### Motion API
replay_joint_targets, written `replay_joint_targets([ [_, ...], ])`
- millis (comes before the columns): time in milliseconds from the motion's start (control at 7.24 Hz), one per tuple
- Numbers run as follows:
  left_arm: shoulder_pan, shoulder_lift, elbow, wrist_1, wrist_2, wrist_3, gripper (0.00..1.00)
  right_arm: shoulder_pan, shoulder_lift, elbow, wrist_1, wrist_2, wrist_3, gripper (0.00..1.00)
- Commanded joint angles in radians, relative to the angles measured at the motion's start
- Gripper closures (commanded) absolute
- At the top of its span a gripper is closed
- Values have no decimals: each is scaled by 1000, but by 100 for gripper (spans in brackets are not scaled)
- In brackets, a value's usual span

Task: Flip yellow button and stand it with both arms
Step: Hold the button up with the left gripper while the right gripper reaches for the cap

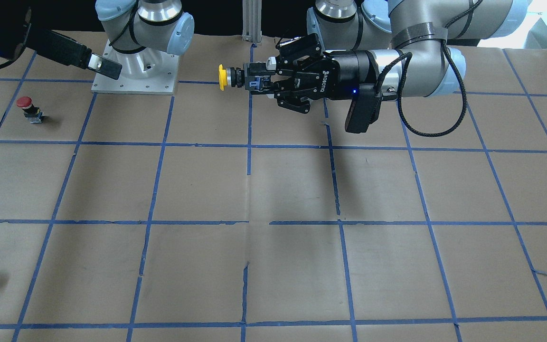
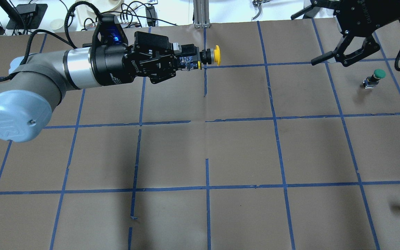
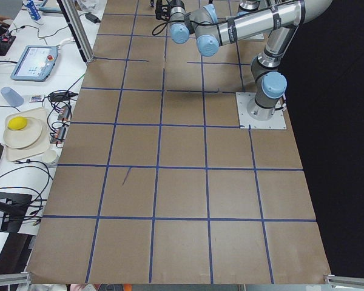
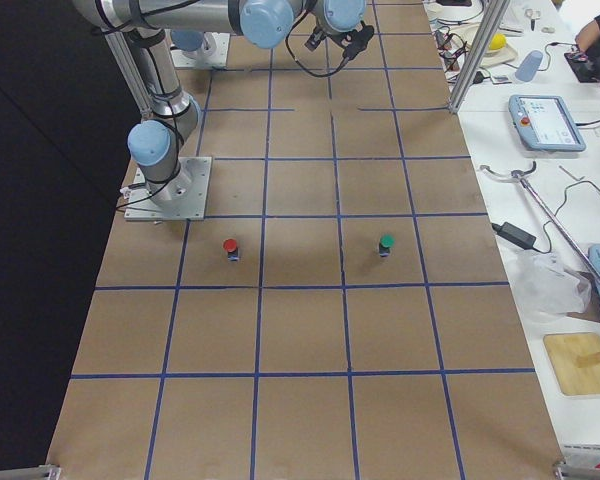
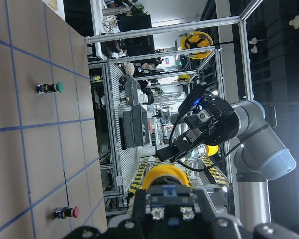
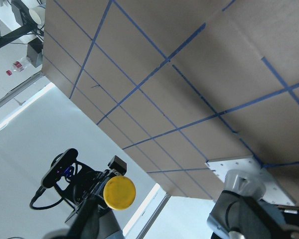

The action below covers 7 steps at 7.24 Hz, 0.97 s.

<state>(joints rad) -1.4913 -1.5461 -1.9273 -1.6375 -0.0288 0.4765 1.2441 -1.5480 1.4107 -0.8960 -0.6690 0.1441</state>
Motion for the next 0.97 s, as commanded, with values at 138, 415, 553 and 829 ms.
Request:
replay_joint_targets([
  [138,-32,-2,4,7,-51,-41,98,61,-36,8,157,75,220,0],
  [415,-33,-3,4,13,-71,-42,98,139,-32,10,27,78,461,0],
  [553,-35,-3,4,13,-72,-42,98,188,-30,11,-50,78,550,0],
  [829,-37,-6,2,13,-71,-42,98,221,-4,11,-235,77,763,0],
])
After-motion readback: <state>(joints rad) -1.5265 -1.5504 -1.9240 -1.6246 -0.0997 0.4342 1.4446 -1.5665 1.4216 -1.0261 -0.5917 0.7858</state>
